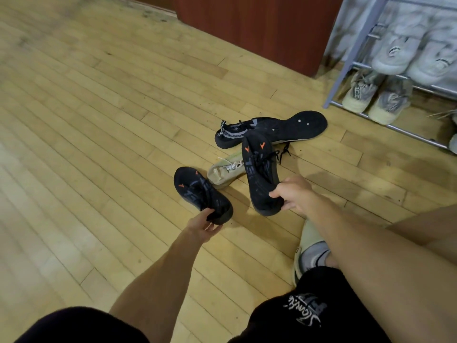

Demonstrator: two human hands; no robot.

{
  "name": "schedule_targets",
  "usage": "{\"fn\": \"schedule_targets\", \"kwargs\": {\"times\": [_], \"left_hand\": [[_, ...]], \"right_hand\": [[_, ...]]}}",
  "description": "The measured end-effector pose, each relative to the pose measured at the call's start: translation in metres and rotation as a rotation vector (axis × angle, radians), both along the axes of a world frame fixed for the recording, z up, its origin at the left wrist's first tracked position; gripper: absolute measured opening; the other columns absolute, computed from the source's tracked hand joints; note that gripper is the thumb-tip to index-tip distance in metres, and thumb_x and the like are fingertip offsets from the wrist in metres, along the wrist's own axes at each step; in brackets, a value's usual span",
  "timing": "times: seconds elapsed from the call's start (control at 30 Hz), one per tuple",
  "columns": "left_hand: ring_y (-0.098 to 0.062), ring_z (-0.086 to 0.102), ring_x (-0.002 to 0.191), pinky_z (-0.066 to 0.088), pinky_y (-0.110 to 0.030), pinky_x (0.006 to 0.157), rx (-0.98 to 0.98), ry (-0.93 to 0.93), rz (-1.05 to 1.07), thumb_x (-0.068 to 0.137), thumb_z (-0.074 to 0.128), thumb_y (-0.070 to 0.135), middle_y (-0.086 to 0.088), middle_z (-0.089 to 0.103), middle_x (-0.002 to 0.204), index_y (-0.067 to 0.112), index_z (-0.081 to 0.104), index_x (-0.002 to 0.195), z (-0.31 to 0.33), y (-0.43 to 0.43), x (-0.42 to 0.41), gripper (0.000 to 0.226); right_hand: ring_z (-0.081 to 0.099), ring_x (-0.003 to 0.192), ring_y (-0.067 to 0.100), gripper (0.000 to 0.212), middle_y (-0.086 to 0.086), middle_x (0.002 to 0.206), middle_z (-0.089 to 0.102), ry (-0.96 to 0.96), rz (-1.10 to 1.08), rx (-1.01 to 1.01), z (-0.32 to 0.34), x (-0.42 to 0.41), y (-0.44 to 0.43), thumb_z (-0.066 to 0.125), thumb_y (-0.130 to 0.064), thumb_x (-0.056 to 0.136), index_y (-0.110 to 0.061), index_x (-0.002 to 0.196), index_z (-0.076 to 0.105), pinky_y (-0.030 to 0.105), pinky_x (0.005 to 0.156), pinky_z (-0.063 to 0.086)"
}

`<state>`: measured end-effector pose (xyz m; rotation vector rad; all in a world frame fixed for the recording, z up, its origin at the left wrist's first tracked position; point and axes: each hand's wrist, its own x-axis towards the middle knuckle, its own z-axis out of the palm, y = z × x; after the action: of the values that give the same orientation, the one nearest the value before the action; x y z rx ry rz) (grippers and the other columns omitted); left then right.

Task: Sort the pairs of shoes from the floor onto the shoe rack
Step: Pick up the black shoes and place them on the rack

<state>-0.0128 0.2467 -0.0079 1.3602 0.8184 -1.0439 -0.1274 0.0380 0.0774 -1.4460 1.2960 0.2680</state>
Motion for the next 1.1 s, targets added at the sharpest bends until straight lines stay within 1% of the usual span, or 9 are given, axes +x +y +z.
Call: {"fn": "schedule_targets", "kwargs": {"times": [0.13, 0.3, 0.4, 0.47, 0.6, 0.73, 0.83, 1.0, 1.1], "left_hand": [[-0.024, 0.049, 0.105, 0.050, -0.045, 0.095, 0.047, -0.061, -0.004, 0.086, 0.063, 0.000, -0.013, 0.050, 0.115, 0.003, 0.050, 0.110, 0.016, 0.013, 0.001, 0.028], [-0.026, 0.048, 0.106, 0.052, -0.044, 0.088, 0.006, -0.263, -0.106, 0.085, 0.066, 0.000, -0.011, 0.052, 0.119, 0.001, 0.050, 0.125, 0.049, 0.000, 0.013, 0.044], [-0.026, 0.047, 0.108, 0.051, -0.043, 0.087, -0.005, -0.412, -0.185, 0.084, 0.068, 0.004, -0.010, 0.054, 0.120, 0.007, 0.053, 0.121, 0.080, -0.024, 0.026, 0.040], [-0.025, 0.052, 0.104, 0.049, -0.042, 0.082, -0.024, -0.485, -0.255, 0.082, 0.070, 0.009, -0.009, 0.058, 0.115, 0.011, 0.054, 0.121, 0.102, -0.047, 0.034, 0.042], [-0.019, 0.058, 0.083, 0.049, -0.035, 0.063, -0.123, -0.556, -0.395, 0.083, 0.070, 0.012, -0.006, 0.063, 0.097, 0.013, 0.056, 0.112, 0.151, -0.107, 0.034, 0.032], [-0.021, 0.059, 0.075, 0.058, -0.038, 0.069, -0.233, -0.558, -0.567, 0.087, 0.067, 0.013, -0.008, 0.061, 0.085, 0.007, 0.059, 0.107, 0.193, -0.173, 0.016, 0.023], [-0.032, 0.065, 0.094, 0.056, -0.046, 0.079, -0.270, -0.600, -0.649, 0.085, 0.068, 0.009, -0.014, 0.065, 0.103, 0.001, 0.058, 0.113, 0.216, -0.217, -0.002, 0.031], [-0.031, 0.065, 0.089, 0.057, -0.042, 0.066, -0.287, -0.658, -0.803, 0.084, 0.070, 0.007, -0.015, 0.065, 0.104, 0.001, 0.061, 0.093, 0.247, -0.284, -0.034, 0.014], [-0.029, 0.068, 0.085, 0.059, -0.039, 0.060, -0.296, -0.693, -0.894, 0.082, 0.071, 0.007, -0.015, 0.067, 0.110, -0.003, 0.060, 0.111, 0.259, -0.323, -0.045, 0.032]], "right_hand": [[0.069, 0.095, 0.033, 0.041, 0.014, 0.119, 0.067, -0.041, 0.013, -0.027, 0.008, 0.006, 0.006, 0.075, -0.006, 0.079, -0.003, 0.118, 0.063, 0.044, 0.082, 0.060], [0.068, 0.099, 0.034, 0.038, 0.016, 0.115, 0.068, -0.101, -0.016, -0.036, 0.023, 0.012, 0.011, 0.075, -0.003, 0.078, -0.001, 0.115, 0.065, 0.044, 0.082, 0.059], [0.068, 0.087, 0.032, 0.039, 0.015, 0.115, 0.069, -0.127, -0.022, -0.064, 0.043, 0.014, 0.002, 0.075, -0.003, 0.078, -0.001, 0.115, 0.066, 0.046, 0.082, 0.059], [0.066, 0.082, 0.032, 0.040, 0.015, 0.116, 0.068, -0.145, -0.024, -0.100, 0.062, 0.012, -0.009, 0.074, -0.003, 0.079, 0.000, 0.117, 0.064, 0.047, 0.082, 0.059], [0.067, 0.094, 0.038, 0.045, 0.016, 0.122, 0.063, -0.172, -0.086, -0.197, 0.107, -0.002, -0.045, 0.072, -0.004, 0.080, 0.001, 0.122, 0.059, 0.046, 0.079, 0.060], [0.066, 0.095, 0.040, 0.042, 0.016, 0.121, 0.063, -0.209, -0.205, -0.253, 0.146, -0.031, -0.093, 0.071, -0.001, 0.080, 0.002, 0.119, 0.058, 0.050, 0.077, 0.060], [0.065, 0.087, 0.038, 0.043, 0.016, 0.119, 0.062, -0.230, -0.291, -0.297, 0.168, -0.063, -0.127, 0.071, 0.000, 0.080, 0.004, 0.120, 0.057, 0.050, 0.075, 0.060], [0.069, 0.084, 0.040, 0.015, 0.015, 0.100, 0.064, -0.251, -0.415, -0.372, 0.186, -0.119, -0.176, 0.071, -0.001, 0.080, 0.001, 0.093, 0.062, 0.049, 0.077, 0.060], [0.070, 0.080, 0.042, 0.010, 0.016, 0.089, 0.067, -0.283, -0.478, -0.407, 0.193, -0.142, -0.207, 0.071, 0.001, 0.079, -0.002, 0.082, 0.063, 0.051, 0.074, 0.060]]}}
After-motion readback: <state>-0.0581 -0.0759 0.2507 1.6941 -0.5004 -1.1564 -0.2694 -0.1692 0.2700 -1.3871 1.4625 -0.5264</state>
